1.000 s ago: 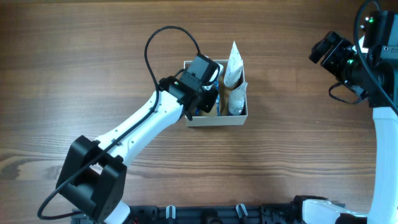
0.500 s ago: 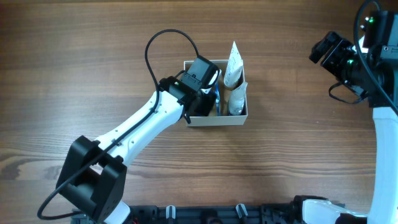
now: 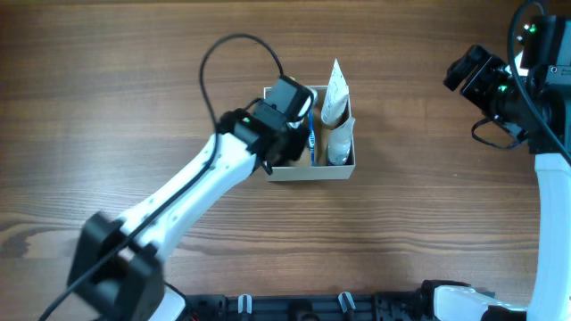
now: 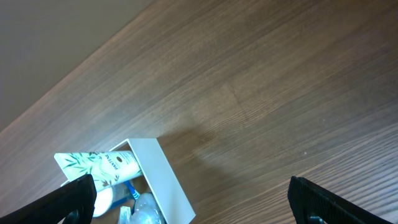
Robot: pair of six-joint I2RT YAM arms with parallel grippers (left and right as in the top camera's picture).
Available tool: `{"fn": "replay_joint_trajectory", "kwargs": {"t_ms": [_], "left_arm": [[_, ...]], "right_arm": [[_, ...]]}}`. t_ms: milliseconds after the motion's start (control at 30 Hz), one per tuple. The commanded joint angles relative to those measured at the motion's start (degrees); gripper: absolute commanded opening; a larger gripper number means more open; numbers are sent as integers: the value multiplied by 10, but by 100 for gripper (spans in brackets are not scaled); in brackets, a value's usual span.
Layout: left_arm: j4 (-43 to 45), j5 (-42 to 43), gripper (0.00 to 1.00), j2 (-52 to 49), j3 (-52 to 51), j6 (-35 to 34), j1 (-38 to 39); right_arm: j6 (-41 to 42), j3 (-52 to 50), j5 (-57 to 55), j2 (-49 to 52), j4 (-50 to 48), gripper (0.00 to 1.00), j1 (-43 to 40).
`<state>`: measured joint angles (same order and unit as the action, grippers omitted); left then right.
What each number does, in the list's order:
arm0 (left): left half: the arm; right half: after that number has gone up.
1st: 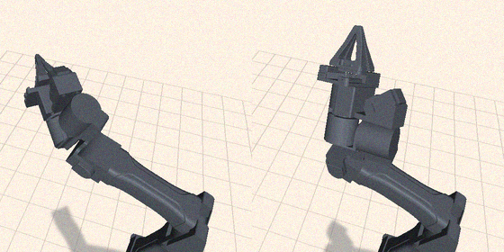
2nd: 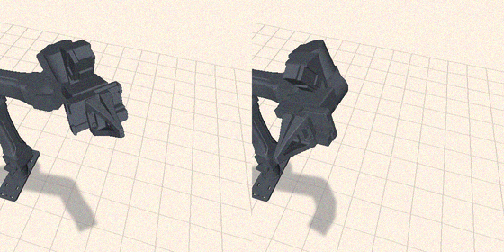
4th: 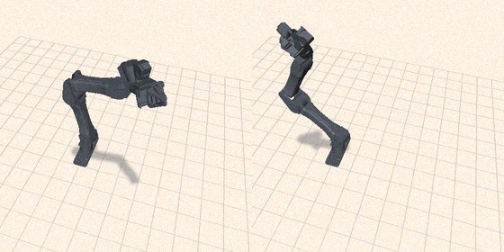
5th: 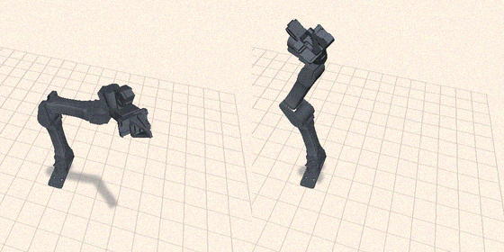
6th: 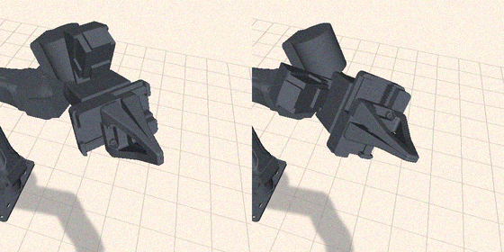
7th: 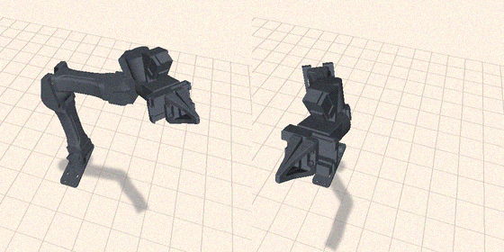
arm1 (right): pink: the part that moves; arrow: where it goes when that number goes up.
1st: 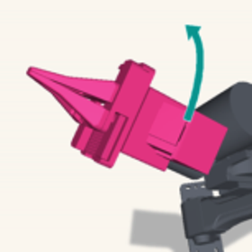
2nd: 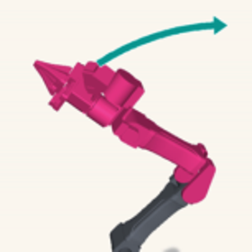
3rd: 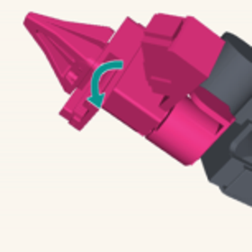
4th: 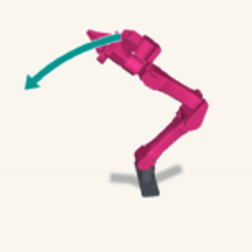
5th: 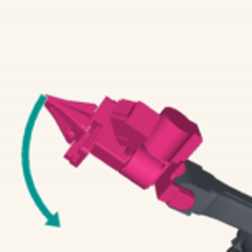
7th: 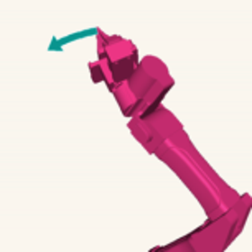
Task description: Pack container
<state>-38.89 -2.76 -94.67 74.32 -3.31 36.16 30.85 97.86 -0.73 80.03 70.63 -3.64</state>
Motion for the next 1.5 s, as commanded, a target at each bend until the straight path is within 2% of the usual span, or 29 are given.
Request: {"fn": "replay_joint_trajectory", "kwargs": {"t_ms": [0, 33, 67, 167, 333, 433, 533, 1467], "left_arm": [[0, -97, 64, 109, 30, -2, -19], [-5, -114, 76, 129, 30, -2, -30], [-13, -129, 100, 147, 30, -3, -43], [-50, -161, 100, 201, 30, -37, -110], [-107, -156, 100, 263, 30, -110, -250], [-121, -133, 100, 284, 30, -113, -316], [-132, -123, 100, 291, 30, -113, -350], [-141, -123, 100, 289, 30, -113, -365]], "right_arm": [[8, -3, -12, 4, -1, 100, -2], [8, -3, -12, 4, -1, 100, -2], [8, -3, -12, 4, -1, 100, -2], [8, -3, -12, 4, -1, 100, -2], [8, -3, -12, 4, -1, 100, -2], [8, -3, -12, 4, -1, 100, -2], [8, -3, -12, 4, -1, 100, -2], [8, -3, -12, 4, -1, 100, -2]]}}
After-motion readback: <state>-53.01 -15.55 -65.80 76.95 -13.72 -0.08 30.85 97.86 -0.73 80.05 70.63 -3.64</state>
